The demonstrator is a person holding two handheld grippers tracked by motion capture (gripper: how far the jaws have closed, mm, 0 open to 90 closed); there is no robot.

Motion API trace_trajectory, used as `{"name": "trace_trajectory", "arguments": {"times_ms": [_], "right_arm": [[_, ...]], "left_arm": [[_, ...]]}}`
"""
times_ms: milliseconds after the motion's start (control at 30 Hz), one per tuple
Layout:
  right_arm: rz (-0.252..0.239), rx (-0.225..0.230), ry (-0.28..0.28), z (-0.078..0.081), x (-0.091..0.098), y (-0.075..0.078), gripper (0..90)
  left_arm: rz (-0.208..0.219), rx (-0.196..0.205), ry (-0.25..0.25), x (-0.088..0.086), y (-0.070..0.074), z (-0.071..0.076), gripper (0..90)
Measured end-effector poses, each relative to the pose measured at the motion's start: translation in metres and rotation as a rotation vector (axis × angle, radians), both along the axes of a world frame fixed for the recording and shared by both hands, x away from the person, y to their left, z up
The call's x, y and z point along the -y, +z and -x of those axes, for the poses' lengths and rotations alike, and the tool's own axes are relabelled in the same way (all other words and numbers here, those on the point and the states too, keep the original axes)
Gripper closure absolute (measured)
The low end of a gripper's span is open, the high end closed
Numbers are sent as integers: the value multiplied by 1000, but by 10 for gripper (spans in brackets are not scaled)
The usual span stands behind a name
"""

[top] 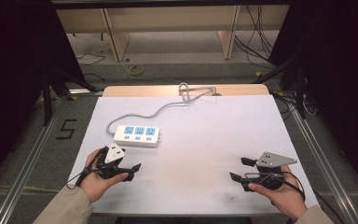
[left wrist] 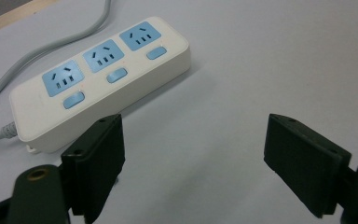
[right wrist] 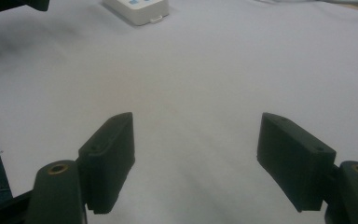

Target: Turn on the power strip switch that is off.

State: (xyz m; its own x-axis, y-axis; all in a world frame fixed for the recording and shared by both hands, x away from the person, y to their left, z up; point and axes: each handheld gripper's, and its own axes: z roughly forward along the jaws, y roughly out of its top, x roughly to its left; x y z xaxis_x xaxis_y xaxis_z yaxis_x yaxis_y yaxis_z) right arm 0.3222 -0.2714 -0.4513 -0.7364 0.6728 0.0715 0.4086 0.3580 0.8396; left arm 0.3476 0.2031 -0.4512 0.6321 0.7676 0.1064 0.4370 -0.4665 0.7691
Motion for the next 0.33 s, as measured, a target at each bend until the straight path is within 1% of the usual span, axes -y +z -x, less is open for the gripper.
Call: {"name": "trace_trajectory", "arguments": {"times_ms": [333], "right_arm": [[-2, 1, 0, 0, 0, 0, 279]], "left_arm": [[-3, 0, 2, 0, 1, 0, 201]]}}
